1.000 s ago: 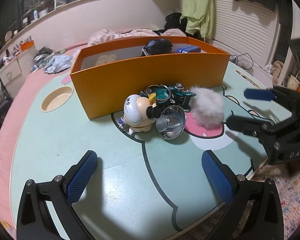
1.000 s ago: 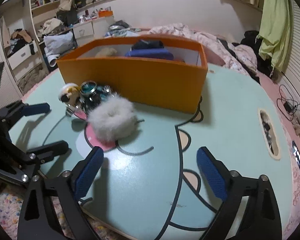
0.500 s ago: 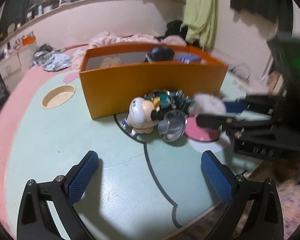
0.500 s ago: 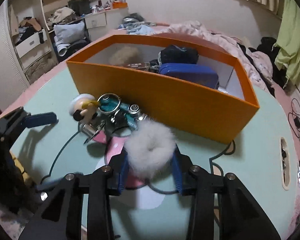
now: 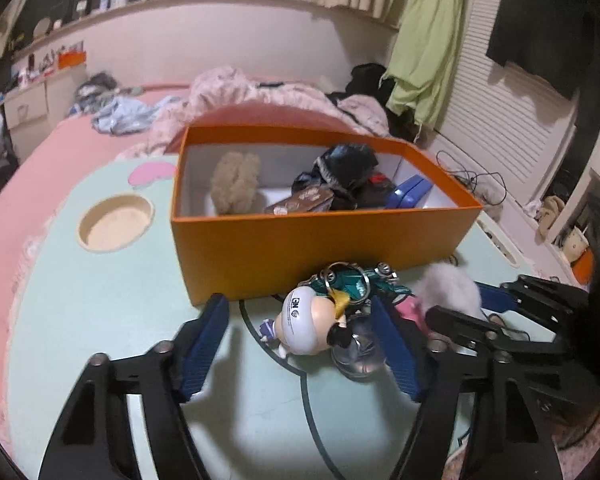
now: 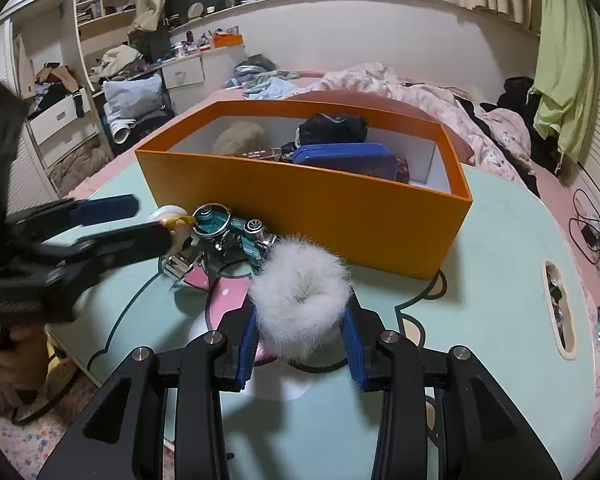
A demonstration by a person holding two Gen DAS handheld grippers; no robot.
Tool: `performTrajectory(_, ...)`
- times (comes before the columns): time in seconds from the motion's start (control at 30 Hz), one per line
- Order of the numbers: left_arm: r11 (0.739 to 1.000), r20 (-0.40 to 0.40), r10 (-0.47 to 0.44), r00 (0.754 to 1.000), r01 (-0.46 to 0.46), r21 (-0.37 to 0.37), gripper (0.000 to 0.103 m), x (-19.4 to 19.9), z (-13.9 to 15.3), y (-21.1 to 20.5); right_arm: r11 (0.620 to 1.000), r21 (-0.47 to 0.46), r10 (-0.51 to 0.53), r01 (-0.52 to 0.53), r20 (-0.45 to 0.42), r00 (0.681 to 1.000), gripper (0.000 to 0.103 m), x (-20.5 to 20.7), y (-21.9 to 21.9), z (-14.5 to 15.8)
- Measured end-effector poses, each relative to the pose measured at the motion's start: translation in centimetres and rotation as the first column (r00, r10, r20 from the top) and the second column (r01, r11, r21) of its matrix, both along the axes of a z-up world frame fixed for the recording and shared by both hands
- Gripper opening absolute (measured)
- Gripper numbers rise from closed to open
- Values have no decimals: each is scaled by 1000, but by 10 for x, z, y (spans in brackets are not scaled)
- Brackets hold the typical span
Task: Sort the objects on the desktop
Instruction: 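Grasp the white fluffy pompom on the table with the right gripper, then drop the white pompom in with right gripper while left puts white figurine in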
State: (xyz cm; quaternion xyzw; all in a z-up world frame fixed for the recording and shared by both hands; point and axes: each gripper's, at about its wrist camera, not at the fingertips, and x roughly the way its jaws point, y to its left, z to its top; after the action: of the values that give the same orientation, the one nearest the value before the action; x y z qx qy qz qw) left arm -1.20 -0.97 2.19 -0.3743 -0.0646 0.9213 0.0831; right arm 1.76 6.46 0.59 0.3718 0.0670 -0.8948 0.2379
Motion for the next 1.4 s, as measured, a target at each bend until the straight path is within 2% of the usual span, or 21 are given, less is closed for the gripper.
performTrajectory(0.07, 1000, 29, -7, 1000, 6, 25, 45, -3, -8, -2, 1000, -3, -1, 1, 1, 1000, 38, 0, 2, 0)
performTrajectory(0.23, 995, -46, -8, 999, 12, 97, 44, 14, -4, -12, 1000, -17, -10, 10, 3, 1000, 38, -2, 6, 1)
performTrajectory(0.43, 991, -100, 13, 995, 0, 131, 44, 28, 8, -27, 999, -43, -32, 31, -17, 999, 38, 0, 13, 4)
performTrajectory(0.67, 995, -205, 16, 979, 5, 99, 44, 25, 51, -28, 997, -76, -16, 8, -102, 995, 38, 7, 16, 31)
performTrajectory(0.83, 999, -266, 14, 964, -3, 42, 44, 3, 80, -19, 988, -155, -14, -1, -98, 995, 38, -15, 16, 60)
performTrajectory(0.93, 1000, -267, 26, 963, -22, 16, 44, -17, 91, -17, 991, -132, -36, 18, -136, 990, 38, -32, 10, 77)
performTrajectory(1.03, 998, -239, 48, 970, -57, -28, 44, -45, 93, -15, 989, -146, -49, 31, -125, 991, 38, -56, 5, 88)
performTrajectory(1.07, 998, -223, 47, 974, -56, -35, 45, -52, 92, -14, 989, -144, -58, 40, -122, 991, 39, -64, 3, 89)
performTrajectory(1.13, 996, -175, 66, 982, -75, -44, 58, -67, 82, -16, 990, -115, -92, 77, -126, 988, 40, -80, -1, 87)
performTrajectory(1.2, 994, -200, 97, 975, -106, -35, 76, -63, 77, -20, 992, -88, -101, 93, -93, 991, 48, -95, -4, 80)
performTrajectory(1.27, 992, -235, 112, 966, -121, -28, 88, -52, 76, -23, 987, -74, -146, 144, -32, 989, 56, -102, -2, 71)
performTrajectory(1.33, 992, -255, 109, 961, -123, -39, 91, -40, 77, -24, 981, -120, -159, 155, -25, 987, 61, -95, 4, 69)
performTrajectory(1.37, 992, -260, 102, 960, -119, -50, 91, -34, 78, -24, 978, -137, -161, 155, -34, 986, 70, -88, 7, 69)
performTrajectory(1.4, 992, -260, 90, 961, -110, -63, 91, -26, 79, -25, 978, -139, -166, 158, -49, 985, 74, -82, 9, 70)
